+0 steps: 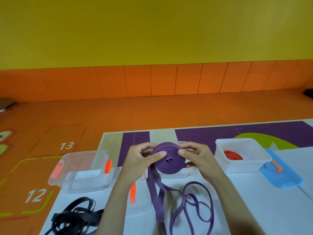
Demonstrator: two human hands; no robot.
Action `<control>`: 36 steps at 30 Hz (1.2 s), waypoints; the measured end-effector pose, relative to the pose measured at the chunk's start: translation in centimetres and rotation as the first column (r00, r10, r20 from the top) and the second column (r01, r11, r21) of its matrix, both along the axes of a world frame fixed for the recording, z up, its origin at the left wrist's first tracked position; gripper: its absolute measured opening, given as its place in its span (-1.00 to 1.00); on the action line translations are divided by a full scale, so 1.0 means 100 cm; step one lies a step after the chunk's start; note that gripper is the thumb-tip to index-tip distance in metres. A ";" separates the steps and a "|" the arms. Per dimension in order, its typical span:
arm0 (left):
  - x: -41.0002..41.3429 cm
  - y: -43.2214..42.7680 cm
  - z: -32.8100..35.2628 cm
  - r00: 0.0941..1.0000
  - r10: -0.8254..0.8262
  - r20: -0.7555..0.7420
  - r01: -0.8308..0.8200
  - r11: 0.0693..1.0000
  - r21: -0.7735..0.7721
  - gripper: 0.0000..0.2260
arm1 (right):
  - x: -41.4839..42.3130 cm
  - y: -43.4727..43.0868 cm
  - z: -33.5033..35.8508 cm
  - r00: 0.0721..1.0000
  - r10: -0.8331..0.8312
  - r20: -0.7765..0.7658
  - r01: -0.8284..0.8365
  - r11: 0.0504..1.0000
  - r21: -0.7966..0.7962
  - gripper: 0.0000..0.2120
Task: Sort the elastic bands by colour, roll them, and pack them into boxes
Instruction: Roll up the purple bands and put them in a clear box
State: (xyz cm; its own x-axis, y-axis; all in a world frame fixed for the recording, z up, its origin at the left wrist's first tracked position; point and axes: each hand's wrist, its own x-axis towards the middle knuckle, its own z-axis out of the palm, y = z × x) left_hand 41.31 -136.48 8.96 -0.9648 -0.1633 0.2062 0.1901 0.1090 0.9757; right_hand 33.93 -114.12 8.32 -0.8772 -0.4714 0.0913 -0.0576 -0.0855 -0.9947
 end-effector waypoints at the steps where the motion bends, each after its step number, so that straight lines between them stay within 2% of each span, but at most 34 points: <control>1: 0.000 0.001 0.000 1.000 -0.014 0.000 0.014 1.000 0.006 -0.82 | -0.002 0.002 0.005 1.000 -0.004 -0.014 0.004 1.000 0.011 -0.68; 5: -0.001 -0.001 0.000 0.999 -0.033 -0.011 0.033 0.999 0.000 -0.84 | -0.008 0.006 0.009 0.998 0.054 -0.021 -0.052 0.995 0.087 -0.75; 9: 0.001 -0.001 0.002 0.991 -0.117 0.063 0.120 0.991 -0.055 -0.82 | -0.011 0.007 0.015 0.983 0.178 -0.043 -0.164 0.959 0.232 -0.75; 12: -0.004 -0.001 0.004 0.996 -0.076 0.046 0.075 0.997 0.026 -0.77 | -0.007 0.001 0.010 0.994 0.071 -0.087 -0.060 0.991 0.123 -0.75; 15: -0.007 -0.006 0.002 0.997 -0.003 0.074 -0.007 0.991 0.131 -0.74 | -0.001 -0.010 -0.010 0.995 -0.074 0.074 0.082 0.991 -0.111 -0.74; 17: -0.007 -0.009 -0.002 0.995 0.024 0.101 -0.034 0.995 0.099 -0.80 | 0.001 -0.011 -0.020 0.994 -0.035 0.104 0.042 0.996 -0.073 -0.75; 19: -0.006 -0.011 -0.004 0.995 0.008 0.100 -0.010 1.000 0.014 -0.83 | -0.003 -0.005 -0.019 0.994 0.088 0.058 -0.092 0.993 0.069 -0.77; 21: -0.006 -0.009 -0.004 0.996 -0.041 0.085 0.047 0.997 -0.066 -0.81 | -0.008 0.002 -0.012 0.989 0.146 0.019 -0.147 0.979 0.143 -0.74; 22: -0.007 -0.006 -0.004 0.996 -0.047 0.078 0.053 0.996 -0.073 -0.80 | -0.010 0.002 -0.008 0.992 0.128 0.005 -0.128 0.983 0.130 -0.73; 24: -0.008 0.000 -0.004 0.997 -0.015 0.076 0.014 1.000 0.023 -0.76 | -0.010 -0.003 -0.006 0.999 0.033 0.010 -0.034 0.999 0.029 -0.67; 27: -0.010 0.006 -0.011 0.996 0.039 0.081 -0.051 0.987 0.152 -0.72 | -0.005 -0.015 -0.018 0.990 -0.056 0.131 0.075 0.986 -0.148 -0.69; 29: -0.008 0.002 -0.015 0.995 0.049 0.091 -0.060 0.990 0.124 -0.74 | -0.003 -0.013 -0.025 0.985 0.008 0.173 0.015 0.991 -0.131 -0.69; 32: -0.006 -0.008 -0.018 0.991 -0.033 0.127 0.028 0.999 0.040 -0.74 | -0.009 0.002 -0.020 0.979 0.149 0.140 -0.154 0.988 0.026 -0.63; 34: -0.007 -0.008 -0.015 0.991 -0.076 0.113 0.072 0.997 0.040 -0.73 | -0.012 0.007 -0.016 0.983 0.144 0.116 -0.148 0.988 0.030 -0.58; 36: -0.009 -0.002 -0.012 0.996 -0.054 0.072 0.046 0.992 0.114 -0.73 | -0.011 0.003 -0.017 0.989 0.087 0.119 -0.081 0.995 -0.056 -0.51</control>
